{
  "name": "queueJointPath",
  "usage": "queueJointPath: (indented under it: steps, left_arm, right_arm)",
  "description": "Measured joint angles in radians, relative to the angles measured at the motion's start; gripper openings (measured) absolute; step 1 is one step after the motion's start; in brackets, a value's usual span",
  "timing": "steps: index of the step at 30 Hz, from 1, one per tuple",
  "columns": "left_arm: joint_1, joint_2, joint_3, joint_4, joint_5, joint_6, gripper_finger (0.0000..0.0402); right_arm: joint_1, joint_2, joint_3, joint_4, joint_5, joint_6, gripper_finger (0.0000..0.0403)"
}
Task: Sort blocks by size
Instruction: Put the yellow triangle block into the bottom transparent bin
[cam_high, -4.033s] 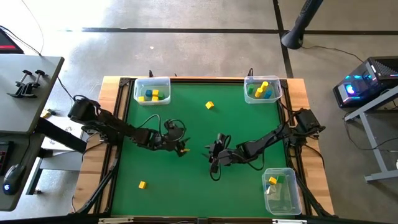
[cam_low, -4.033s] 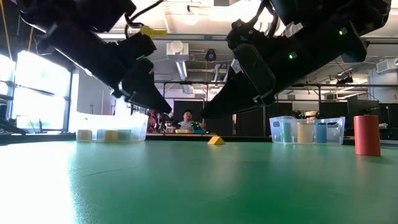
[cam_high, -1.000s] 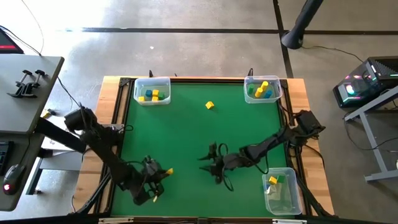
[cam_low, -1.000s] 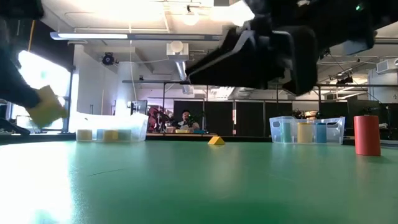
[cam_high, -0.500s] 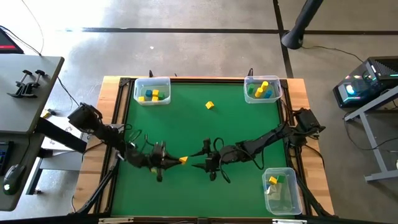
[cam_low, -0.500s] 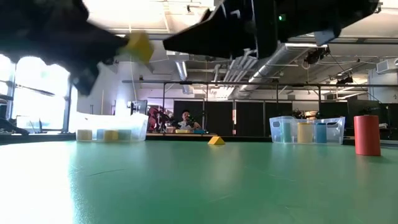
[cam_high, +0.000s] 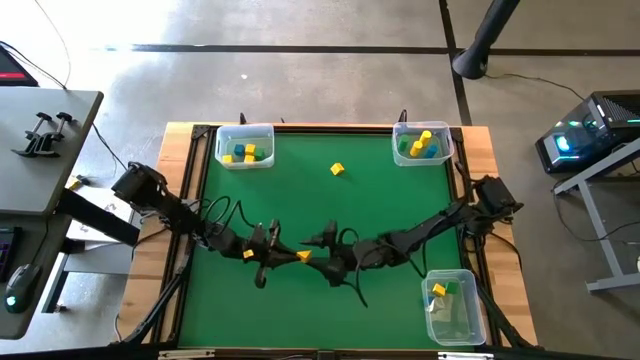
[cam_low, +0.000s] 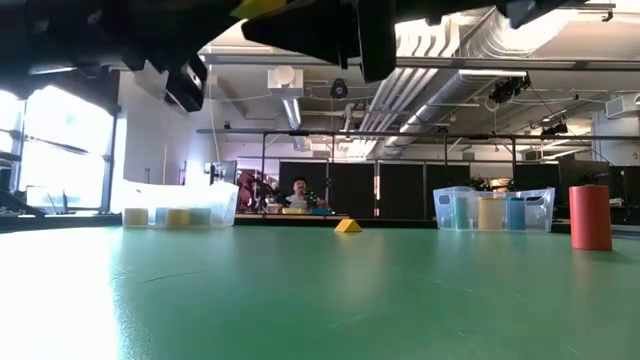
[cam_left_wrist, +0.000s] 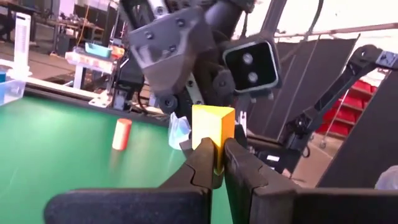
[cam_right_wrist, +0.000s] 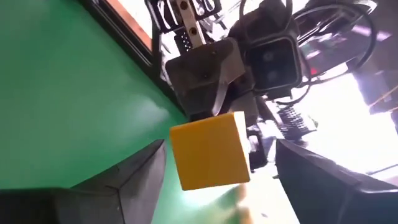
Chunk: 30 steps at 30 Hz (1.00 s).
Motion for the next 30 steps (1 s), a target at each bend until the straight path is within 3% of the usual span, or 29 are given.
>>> queueJointPath:
  steps: [8,23,28,30]
  left_arm:
    - [0.002,0.0,0.017,0.006,-0.04,-0.045,0.0011]
    - [0.022,-0.001,0.016,-0.055,-0.082,-0.131,0.0011]
    - [0.028,-0.001,0.015,-0.079,-0.113,-0.152,0.0013]
    - [0.031,0.0,0.015,-0.09,-0.112,-0.157,0.0017]
  right_arm:
    - [0.057,0.0,0.01,0.002,0.191,-0.116,0.0284]
    - [0.049,0.0,0.01,-0.031,0.185,-0.161,0.0189]
    - [0.047,-0.001,0.01,-0.089,0.183,-0.075,0.0129]
    - [0.042,-0.002,0.01,-0.107,0.182,-0.041,0.0124]
